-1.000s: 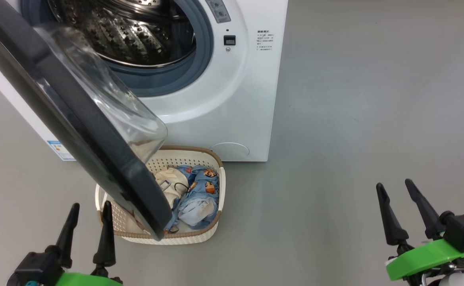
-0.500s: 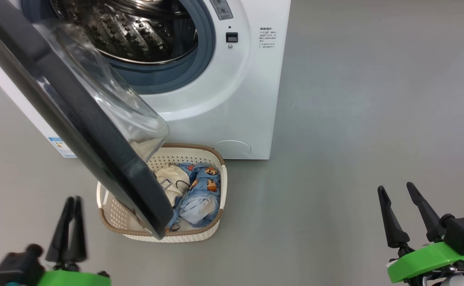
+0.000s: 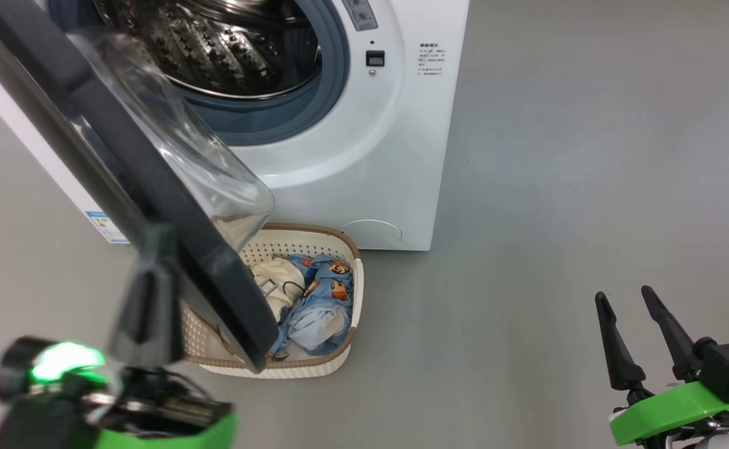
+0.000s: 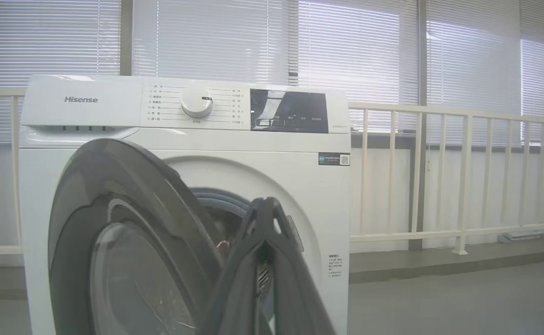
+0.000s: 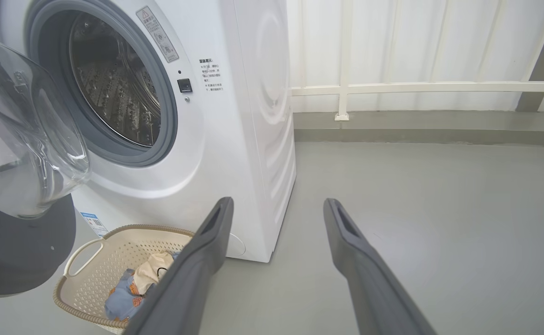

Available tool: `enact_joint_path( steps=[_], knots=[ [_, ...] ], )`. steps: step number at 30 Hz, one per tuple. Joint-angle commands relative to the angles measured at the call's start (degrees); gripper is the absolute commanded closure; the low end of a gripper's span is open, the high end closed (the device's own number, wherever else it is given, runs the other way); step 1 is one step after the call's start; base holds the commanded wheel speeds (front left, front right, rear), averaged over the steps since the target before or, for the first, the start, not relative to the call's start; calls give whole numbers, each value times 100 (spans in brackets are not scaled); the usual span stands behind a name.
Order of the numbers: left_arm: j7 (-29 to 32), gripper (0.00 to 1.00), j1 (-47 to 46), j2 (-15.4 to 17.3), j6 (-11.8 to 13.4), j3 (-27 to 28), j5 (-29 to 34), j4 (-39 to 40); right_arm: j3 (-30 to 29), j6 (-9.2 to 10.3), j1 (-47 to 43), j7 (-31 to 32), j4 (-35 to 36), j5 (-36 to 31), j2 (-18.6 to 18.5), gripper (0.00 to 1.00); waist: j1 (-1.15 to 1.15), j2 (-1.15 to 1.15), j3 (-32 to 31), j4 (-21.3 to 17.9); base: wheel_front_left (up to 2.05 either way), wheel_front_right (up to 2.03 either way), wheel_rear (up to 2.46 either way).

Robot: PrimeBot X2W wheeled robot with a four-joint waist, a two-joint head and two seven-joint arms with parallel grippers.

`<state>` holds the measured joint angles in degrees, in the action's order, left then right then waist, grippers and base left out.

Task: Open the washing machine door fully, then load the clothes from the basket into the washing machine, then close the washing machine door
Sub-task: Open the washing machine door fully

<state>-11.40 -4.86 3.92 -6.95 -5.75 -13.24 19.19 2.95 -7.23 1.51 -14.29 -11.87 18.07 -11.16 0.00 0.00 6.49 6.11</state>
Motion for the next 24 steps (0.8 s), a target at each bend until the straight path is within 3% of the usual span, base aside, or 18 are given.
enact_joint_path(
  steps=[1,5,9,24],
  knots=[
    [133,100,-221,12,11,-45,61,273,113,-25,11,-71,159,-50,-71,0,0,0,2,-21,0,0,0],
    [344,100,-285,-44,-6,-710,-141,127,153,-25,47,-71,174,-74,-52,0,0,0,23,-78,0,0,0],
    [360,100,-377,-77,-22,-1337,-455,-640,238,-25,78,-71,200,-91,-34,0,0,0,65,-184,0,0,0],
    [144,100,-588,-94,251,-1297,-825,-2416,203,-25,90,-71,220,-88,-46,0,0,0,117,-226,0,0,0]
  ],
)
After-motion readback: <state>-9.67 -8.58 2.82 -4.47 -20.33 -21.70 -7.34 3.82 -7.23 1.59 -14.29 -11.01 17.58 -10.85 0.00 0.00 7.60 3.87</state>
